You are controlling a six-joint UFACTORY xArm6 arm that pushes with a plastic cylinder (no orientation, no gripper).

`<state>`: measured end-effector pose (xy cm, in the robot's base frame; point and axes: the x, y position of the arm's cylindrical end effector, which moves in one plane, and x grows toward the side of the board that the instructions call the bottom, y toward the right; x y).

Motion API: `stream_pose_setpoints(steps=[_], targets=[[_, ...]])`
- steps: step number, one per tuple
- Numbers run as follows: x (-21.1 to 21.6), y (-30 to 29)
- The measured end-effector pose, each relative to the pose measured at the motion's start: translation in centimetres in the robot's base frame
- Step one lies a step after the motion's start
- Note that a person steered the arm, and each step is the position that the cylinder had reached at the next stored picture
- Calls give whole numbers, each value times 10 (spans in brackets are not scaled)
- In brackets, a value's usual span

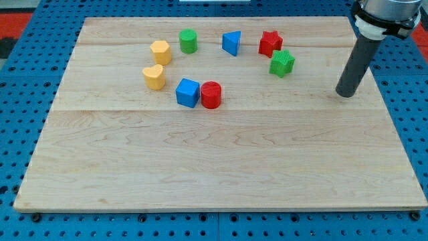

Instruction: Adjust the green circle at the top right of the yellow hexagon

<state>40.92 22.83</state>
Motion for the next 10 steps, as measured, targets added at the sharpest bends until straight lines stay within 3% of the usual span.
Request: stream_pose_setpoints(steps=[1, 3, 5, 6, 7, 8, 10], targets=[[0, -14], [14, -150], [-79, -185], [-123, -238], [-138, -294], [-141, -335], [-123, -331]])
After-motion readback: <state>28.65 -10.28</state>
